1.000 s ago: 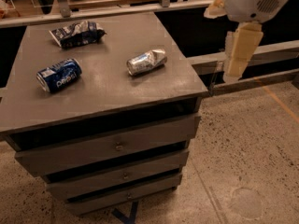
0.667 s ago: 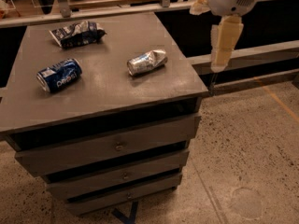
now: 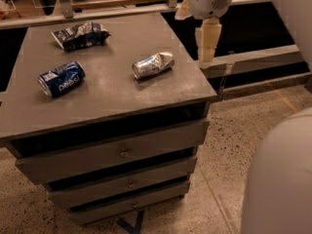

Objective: Move redbull can near blue chip bag

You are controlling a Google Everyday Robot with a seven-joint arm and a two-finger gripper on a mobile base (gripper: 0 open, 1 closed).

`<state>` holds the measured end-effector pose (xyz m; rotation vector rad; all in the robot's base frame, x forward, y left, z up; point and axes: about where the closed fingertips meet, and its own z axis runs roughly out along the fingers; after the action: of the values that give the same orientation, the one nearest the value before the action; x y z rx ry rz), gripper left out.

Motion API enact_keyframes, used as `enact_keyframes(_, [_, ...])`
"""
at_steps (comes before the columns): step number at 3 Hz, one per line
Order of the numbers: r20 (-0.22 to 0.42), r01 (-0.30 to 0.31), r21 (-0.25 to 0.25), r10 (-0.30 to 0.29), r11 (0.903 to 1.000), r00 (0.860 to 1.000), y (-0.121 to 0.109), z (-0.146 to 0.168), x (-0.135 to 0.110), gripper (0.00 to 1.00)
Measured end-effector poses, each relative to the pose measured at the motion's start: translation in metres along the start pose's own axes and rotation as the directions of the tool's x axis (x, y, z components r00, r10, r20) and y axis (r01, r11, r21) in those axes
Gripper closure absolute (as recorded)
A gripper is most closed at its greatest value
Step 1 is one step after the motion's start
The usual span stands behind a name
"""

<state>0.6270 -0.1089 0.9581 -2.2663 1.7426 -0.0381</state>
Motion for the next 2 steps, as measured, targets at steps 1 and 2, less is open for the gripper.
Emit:
enact_keyframes(1, [0.006, 0.043, -0.046, -0.042, 0.998, 0.999, -0.014, 0.034, -0.008, 0.0])
enact_keyframes(2, [0.01, 0.097, -0.102, -0.096, 0.9901, 0.995, -0.023, 0.068, -0.022, 0.0])
